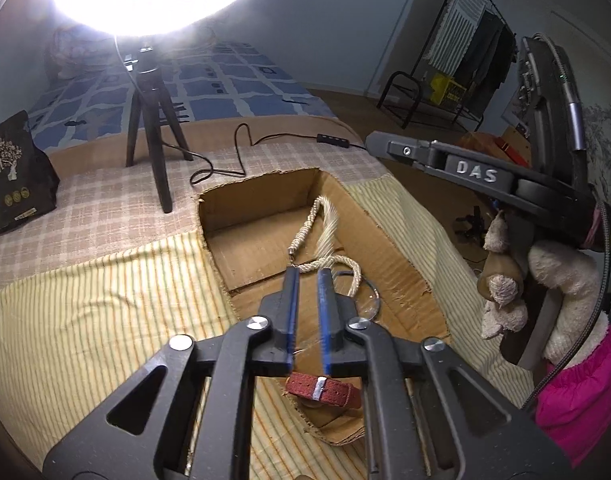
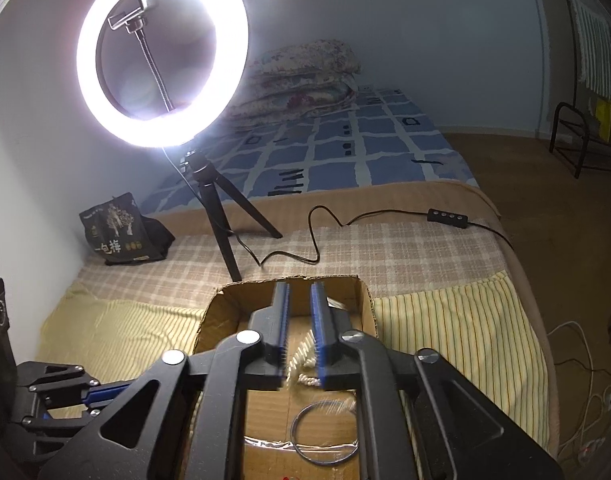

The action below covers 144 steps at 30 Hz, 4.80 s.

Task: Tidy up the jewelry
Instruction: 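Open the left gripper to drop the bracelet while the right gripper drops the necklace into the box, then withdraw both grippers from the box toward the last pearl necklace on the sheet, then grasp the pendant pearl with the right gripper while the left gripper grasps the necklace strand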

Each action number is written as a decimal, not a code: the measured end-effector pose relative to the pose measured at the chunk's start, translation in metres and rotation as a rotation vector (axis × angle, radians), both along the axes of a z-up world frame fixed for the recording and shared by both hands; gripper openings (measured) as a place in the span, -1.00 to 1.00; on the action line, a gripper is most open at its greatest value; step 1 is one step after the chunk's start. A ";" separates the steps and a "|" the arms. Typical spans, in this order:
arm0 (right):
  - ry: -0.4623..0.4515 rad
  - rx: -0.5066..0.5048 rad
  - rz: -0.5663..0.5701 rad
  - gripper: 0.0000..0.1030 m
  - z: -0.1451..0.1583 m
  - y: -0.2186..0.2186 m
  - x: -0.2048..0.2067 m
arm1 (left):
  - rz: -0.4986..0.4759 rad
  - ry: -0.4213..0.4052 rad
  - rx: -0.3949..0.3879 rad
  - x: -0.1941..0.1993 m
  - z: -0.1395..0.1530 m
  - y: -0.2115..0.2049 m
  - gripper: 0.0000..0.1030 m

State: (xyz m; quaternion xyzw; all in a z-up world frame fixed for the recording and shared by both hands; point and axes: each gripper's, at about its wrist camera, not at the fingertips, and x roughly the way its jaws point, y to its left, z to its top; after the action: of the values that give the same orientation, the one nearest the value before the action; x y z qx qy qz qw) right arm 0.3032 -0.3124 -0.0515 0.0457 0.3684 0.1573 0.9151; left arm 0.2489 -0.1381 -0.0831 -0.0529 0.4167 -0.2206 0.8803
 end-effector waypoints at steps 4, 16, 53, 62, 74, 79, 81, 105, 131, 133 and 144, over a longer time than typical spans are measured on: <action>-0.043 -0.021 -0.041 0.28 0.005 -0.001 -0.006 | 0.001 -0.022 0.007 -0.003 0.001 0.002 -0.09; -0.050 -0.072 -0.068 0.36 0.018 0.001 -0.017 | 0.002 -0.042 0.034 -0.016 0.009 0.006 -0.08; -0.075 -0.211 0.064 0.58 0.025 0.075 -0.145 | 0.130 0.026 0.085 -0.074 0.009 0.144 -0.09; -0.093 -0.193 0.208 0.58 -0.001 0.118 -0.203 | 0.111 0.089 0.096 -0.075 -0.021 0.160 -0.43; 0.097 -0.209 0.357 0.40 -0.064 0.152 -0.209 | 0.056 0.200 0.119 -0.068 -0.063 0.161 -0.58; 0.153 -0.194 0.409 -0.03 -0.079 0.165 -0.203 | 0.031 0.253 0.122 -0.061 -0.081 0.155 -0.58; 0.184 -0.180 0.435 -0.17 -0.085 0.171 -0.200 | 0.023 0.272 0.116 -0.057 -0.087 0.154 -0.59; 0.267 -0.193 0.448 -0.58 -0.126 0.195 -0.162 | -0.046 0.329 0.185 -0.039 -0.124 0.135 -0.81; 0.258 -0.249 0.461 -0.64 -0.139 0.208 -0.154 | 0.048 0.283 0.273 -0.038 -0.124 0.168 -0.88; 0.255 -0.251 0.461 -0.65 -0.139 0.208 -0.153 | 0.055 0.280 0.276 -0.041 -0.123 0.172 -0.88; 0.244 -0.283 0.458 -0.87 -0.143 0.209 -0.151 | 0.097 0.248 0.293 -0.041 -0.122 0.172 -0.92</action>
State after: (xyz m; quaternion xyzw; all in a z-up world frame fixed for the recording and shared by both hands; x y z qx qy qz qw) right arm 0.1520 -0.1037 -0.1942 -0.1481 0.4946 0.2999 0.8022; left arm 0.2078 0.0336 -0.2056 0.0292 0.5466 -0.1066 0.8300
